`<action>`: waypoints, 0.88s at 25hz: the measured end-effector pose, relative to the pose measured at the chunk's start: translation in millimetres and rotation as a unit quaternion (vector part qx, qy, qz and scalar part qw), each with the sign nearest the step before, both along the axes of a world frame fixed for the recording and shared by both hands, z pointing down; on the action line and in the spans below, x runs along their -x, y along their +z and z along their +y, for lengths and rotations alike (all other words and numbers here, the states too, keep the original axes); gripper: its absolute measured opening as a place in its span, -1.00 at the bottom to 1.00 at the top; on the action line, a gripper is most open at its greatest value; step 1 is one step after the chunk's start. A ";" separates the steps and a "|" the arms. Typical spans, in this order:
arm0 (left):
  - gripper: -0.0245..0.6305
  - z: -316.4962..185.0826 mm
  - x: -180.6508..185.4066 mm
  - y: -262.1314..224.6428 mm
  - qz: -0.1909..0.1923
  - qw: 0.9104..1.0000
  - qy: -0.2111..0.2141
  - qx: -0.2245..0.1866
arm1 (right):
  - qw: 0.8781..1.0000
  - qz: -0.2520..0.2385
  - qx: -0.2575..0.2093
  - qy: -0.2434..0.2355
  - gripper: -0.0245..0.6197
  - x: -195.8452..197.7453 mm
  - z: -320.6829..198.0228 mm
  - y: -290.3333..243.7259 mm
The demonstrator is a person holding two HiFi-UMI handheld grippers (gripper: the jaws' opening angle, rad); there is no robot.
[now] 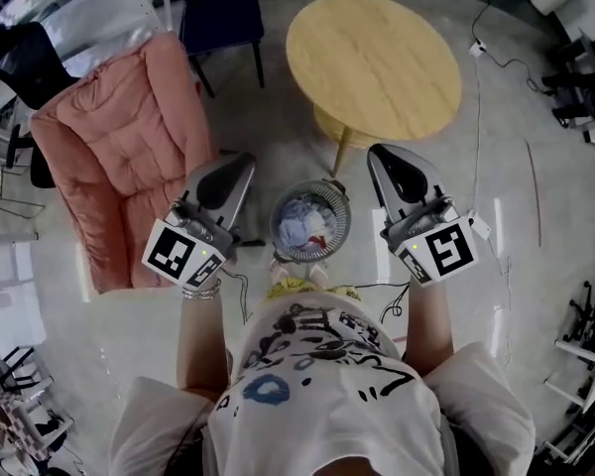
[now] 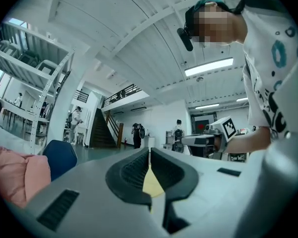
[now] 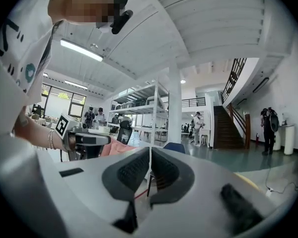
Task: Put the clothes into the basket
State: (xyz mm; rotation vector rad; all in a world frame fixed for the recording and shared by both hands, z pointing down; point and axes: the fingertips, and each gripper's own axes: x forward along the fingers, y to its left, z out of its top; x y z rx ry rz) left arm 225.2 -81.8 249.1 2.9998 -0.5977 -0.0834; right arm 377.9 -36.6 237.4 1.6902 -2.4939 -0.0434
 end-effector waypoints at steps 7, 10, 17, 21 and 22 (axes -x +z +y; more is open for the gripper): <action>-0.85 4.4 11.0 -29.3 0.004 1.000 -0.010 -0.015 | 1.000 0.009 -0.014 0.011 -0.82 2.3 7.2 -31.8; -0.85 7.2 12.5 -36.3 0.004 1.000 -0.013 -0.017 | 1.000 0.012 -0.013 0.023 -0.82 -2.7 11.4 -38.7; -0.85 15.5 17.6 -43.1 -0.013 1.000 -0.013 -0.013 | 1.000 0.002 -0.008 0.030 -0.82 -2.1 23.4 -45.7; -0.85 18.9 22.2 -48.6 -0.013 0.999 -0.025 -0.018 | 0.999 -0.008 -0.008 0.036 -0.82 -2.1 30.9 -48.7; -0.85 20.6 22.1 -50.5 -0.012 0.999 -0.027 -0.021 | 0.999 -0.010 -0.010 0.039 -0.83 -3.2 33.2 -50.1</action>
